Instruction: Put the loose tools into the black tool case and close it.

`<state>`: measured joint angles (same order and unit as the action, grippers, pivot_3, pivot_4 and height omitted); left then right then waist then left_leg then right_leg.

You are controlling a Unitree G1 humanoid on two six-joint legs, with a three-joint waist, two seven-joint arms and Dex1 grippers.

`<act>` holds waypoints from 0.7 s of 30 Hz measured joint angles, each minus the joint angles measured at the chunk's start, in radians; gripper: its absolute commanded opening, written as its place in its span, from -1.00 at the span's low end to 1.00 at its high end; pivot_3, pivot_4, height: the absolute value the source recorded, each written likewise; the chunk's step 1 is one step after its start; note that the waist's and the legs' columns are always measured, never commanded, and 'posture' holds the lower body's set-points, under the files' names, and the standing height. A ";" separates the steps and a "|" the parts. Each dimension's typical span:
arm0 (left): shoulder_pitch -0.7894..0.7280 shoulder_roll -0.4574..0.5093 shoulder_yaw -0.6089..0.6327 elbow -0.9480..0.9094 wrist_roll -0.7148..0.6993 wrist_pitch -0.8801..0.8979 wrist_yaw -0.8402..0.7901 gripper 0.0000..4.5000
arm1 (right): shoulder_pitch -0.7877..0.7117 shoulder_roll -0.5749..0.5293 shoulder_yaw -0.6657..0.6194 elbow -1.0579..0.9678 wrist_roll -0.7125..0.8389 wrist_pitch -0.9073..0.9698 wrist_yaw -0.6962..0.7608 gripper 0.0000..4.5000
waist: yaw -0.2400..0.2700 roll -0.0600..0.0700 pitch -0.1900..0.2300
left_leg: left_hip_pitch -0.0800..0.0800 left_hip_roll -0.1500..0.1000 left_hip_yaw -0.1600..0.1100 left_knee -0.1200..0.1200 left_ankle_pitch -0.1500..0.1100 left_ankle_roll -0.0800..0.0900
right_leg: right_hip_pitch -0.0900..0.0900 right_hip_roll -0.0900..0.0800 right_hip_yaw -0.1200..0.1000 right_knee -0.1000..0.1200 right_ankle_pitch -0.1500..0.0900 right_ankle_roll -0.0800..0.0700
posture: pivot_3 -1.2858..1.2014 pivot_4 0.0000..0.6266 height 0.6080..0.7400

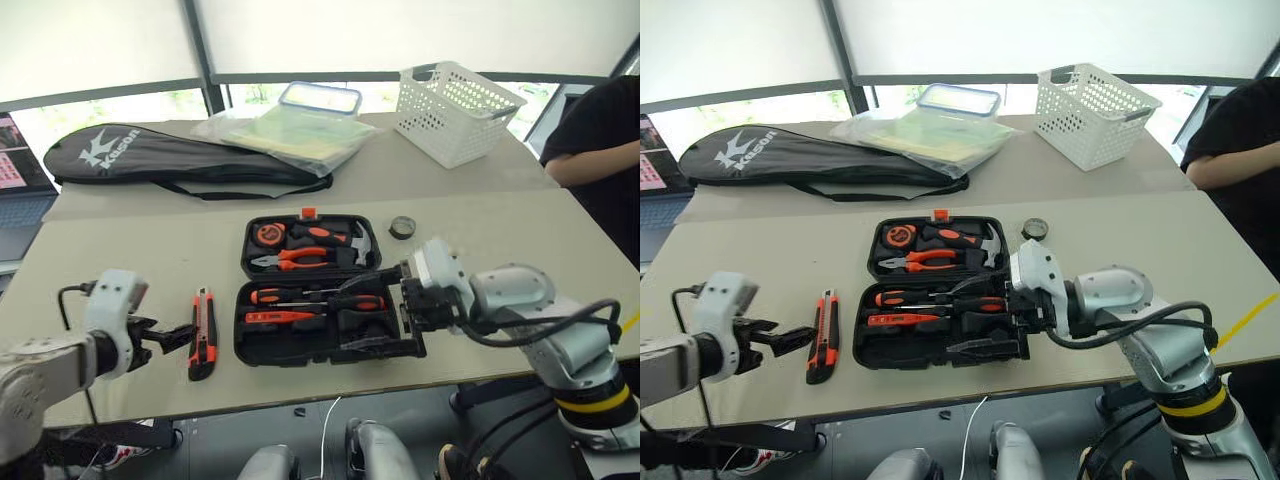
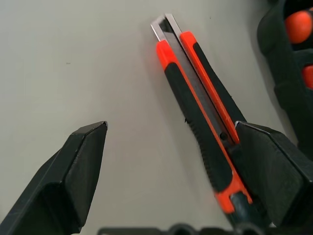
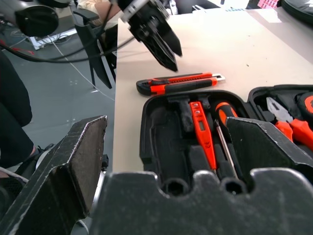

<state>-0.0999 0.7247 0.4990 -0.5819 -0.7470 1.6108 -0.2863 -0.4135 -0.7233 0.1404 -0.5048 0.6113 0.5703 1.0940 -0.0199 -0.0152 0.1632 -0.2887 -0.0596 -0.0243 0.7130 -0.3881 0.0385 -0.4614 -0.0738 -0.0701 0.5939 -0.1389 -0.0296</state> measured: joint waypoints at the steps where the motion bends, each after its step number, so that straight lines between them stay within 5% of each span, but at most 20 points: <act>1: -0.016 -0.003 -0.015 0.010 -0.003 0.000 0.021 1.00 | 0.004 0.003 0.001 -0.009 0.000 0.000 -0.010 1.00 | 0.001 0.000 0.000 | 0.000 0.000 0.000 0.000 0.000 -0.001 | 0.000 0.000 0.000 0.000 0.000 -0.001 | 0.03 -0.52 1.00; 9: -0.136 0.004 -0.159 0.070 -0.048 -0.002 0.137 1.00 | 0.016 0.010 0.001 -0.088 0.001 0.022 -0.100 1.00 | 0.035 0.001 0.000 | 0.004 0.000 -0.004 0.000 -0.001 -0.014 | 0.003 -0.002 0.004 0.001 -0.002 -0.003 | 0.03 -0.52 1.00; 12: -0.166 0.075 -0.200 0.114 -0.060 -0.001 0.130 1.00 | 0.021 0.010 0.001 -0.108 0.005 0.043 -0.125 1.00 | 0.034 0.001 0.000 | 0.004 0.000 -0.004 0.000 0.000 -0.013 | 0.003 -0.002 0.005 0.001 -0.002 -0.003 | 0.03 -0.52 1.00; 16: -0.160 0.179 -0.191 0.168 -0.039 0.000 0.103 1.00 | 0.031 0.007 -0.007 -0.115 0.023 0.053 -0.143 1.00 | 0.019 0.001 0.000 | 0.003 0.001 -0.004 -0.002 0.003 -0.007 | 0.001 0.000 0.004 0.001 -0.004 -0.005 | 0.03 -0.52 1.00; 21: -0.176 0.147 -0.109 0.185 -0.114 0.000 0.102 1.00 | 0.029 0.006 -0.011 -0.114 0.030 0.059 -0.153 1.00 | 0.017 0.001 0.000 | 0.003 0.001 -0.004 -0.003 0.003 -0.007 | 0.001 -0.001 0.002 0.001 -0.004 -0.006 | 0.03 -0.52 1.00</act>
<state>-0.2762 0.8722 0.3898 -0.3972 -0.8612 1.6109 -0.1843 -0.3849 -0.7175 0.1297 -0.6186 0.6417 0.6291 0.9410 -0.0032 -0.0147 0.1631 -0.2859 -0.0585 -0.0281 0.7104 -0.3848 0.0314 -0.4608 -0.0751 -0.0682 0.5944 -0.1429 -0.0354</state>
